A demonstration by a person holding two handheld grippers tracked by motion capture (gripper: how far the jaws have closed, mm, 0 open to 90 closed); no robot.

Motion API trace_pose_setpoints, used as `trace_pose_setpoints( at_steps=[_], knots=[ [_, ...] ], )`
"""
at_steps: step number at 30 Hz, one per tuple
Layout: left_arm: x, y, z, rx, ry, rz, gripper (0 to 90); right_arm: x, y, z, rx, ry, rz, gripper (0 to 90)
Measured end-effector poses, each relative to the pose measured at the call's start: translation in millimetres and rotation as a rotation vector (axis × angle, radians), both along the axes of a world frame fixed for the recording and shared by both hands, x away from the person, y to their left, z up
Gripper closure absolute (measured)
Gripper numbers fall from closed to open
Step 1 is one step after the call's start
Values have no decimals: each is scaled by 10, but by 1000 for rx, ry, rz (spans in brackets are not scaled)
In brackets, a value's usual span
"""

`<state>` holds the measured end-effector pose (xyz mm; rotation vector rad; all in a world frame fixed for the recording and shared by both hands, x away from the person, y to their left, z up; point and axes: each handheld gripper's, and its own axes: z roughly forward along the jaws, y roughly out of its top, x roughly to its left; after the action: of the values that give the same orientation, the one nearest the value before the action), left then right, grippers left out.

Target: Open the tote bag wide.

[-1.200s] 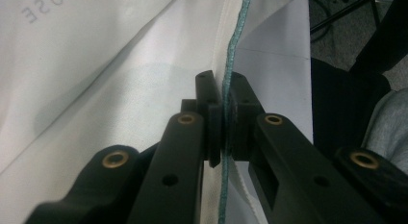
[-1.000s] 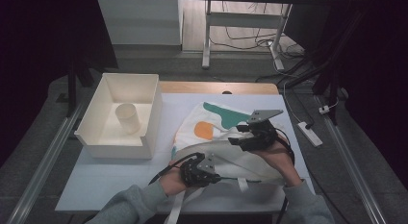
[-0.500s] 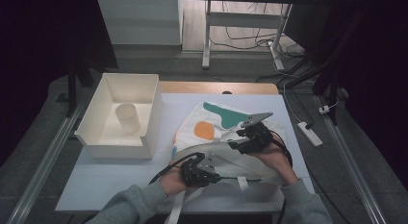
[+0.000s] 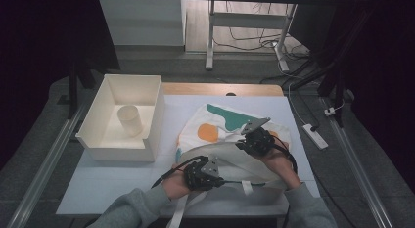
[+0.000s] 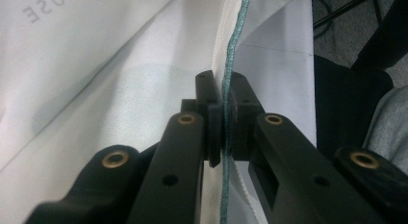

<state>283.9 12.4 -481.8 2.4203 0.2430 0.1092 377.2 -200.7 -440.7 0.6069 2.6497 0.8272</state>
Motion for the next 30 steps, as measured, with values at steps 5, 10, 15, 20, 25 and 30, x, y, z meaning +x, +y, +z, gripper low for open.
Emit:
trace_pose_setpoints(
  at_steps=[5, 10, 15, 20, 25, 30],
  knots=[
    [-7, 1, 3, -1, -3, 0, 853, -7, -2, 13, 7, -14, -2, 864],
    [-25, 6, 16, -10, -5, -6, 853, 0, -32, 48, 37, -12, -19, 869],
    [-64, 13, 52, -21, -14, -10, 854, 14, -96, 160, 98, -26, -49, 872],
    [-141, 35, 123, -38, -68, -17, 855, 7, -173, 305, 153, -78, -70, 872],
    [-214, 57, 177, -37, -94, -22, 855, 29, -259, 422, 226, -107, -106, 872],
    [-312, 62, 218, -29, -124, -33, 855, 56, -253, 487, 248, -118, -123, 871]
  ],
)
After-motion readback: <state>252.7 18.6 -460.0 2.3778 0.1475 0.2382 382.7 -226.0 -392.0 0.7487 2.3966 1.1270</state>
